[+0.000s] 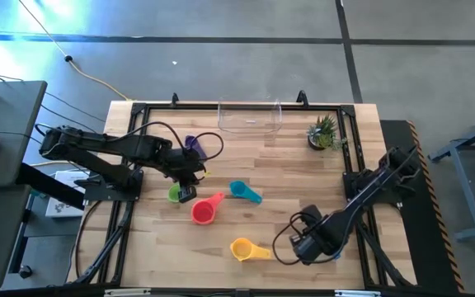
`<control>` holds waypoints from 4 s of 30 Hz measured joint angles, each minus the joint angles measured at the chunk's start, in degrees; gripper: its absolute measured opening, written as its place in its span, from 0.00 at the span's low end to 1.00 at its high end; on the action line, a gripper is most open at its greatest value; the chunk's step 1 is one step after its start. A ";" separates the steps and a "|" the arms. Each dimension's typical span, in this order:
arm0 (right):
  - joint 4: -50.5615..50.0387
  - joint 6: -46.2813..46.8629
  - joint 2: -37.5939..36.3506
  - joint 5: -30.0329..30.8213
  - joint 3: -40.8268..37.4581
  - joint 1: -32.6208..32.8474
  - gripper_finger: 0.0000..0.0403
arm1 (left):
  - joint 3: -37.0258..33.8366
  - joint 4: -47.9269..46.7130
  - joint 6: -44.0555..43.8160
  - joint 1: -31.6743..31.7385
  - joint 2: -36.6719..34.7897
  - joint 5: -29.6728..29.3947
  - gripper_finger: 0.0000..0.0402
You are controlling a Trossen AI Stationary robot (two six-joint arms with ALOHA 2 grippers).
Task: Nest measuring cups in basket
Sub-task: Stack the blue measuring cup on top of the red measuring cup
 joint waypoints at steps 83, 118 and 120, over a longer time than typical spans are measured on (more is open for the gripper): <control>17.43 -64.83 0.09 15.01 9.57 -22.36 0.00 | 0.04 0.57 -13.81 0.59 0.13 -4.50 0.31; 21.29 -79.57 0.26 4.44 -5.60 -22.11 0.00 | 0.04 0.39 -18.78 -2.88 0.13 0.22 0.32; 22.77 -80.03 0.26 4.50 -6.60 -21.53 0.00 | 0.04 0.39 -18.78 -2.85 0.13 0.21 0.32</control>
